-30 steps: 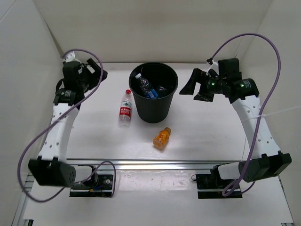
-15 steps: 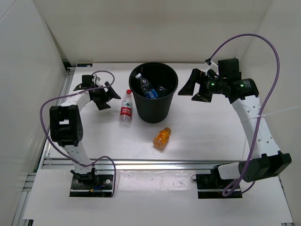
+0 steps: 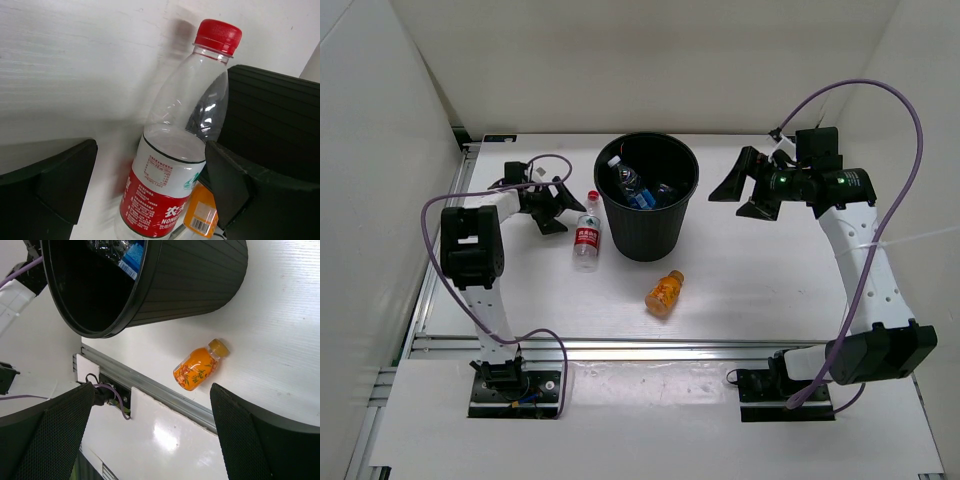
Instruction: Put the plastic bottles in the bin
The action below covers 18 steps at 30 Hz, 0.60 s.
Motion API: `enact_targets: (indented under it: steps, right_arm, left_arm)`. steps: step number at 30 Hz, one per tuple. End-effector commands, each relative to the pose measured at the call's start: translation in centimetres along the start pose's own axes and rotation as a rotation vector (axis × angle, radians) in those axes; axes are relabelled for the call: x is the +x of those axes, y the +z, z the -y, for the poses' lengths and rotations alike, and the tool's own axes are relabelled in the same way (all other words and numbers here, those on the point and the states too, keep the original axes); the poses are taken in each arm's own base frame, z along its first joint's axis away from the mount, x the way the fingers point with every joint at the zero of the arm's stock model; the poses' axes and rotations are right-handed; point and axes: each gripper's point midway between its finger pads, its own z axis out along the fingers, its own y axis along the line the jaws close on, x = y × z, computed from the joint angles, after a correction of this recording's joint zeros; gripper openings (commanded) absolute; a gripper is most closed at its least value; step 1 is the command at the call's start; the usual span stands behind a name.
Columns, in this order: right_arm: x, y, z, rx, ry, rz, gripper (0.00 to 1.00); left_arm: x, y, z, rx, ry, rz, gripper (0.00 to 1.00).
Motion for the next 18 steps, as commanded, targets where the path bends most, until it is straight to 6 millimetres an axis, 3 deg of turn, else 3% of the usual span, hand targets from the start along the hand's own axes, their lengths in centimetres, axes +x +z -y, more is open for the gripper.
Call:
enact_targets:
  steps: [1,9,18]
  right_arm:
    - [0.0,-0.5,-0.6,-0.035,0.002,0.001,1.0]
    - [0.9,-0.1,0.7,0.009,0.048,-0.049,1.0]
    - [1.2,0.0,1.3,0.025,0.04,-0.058,1.0]
  left_arm:
    - [-0.8,-0.6,2.1,0.067,0.057,0.008,1.0]
    - [0.6,1.0,3.0,0.119,0.082,-0.051,1.0]
    - [4.6,1.2,2.5,0.206,0.118,-0.176,1.0]
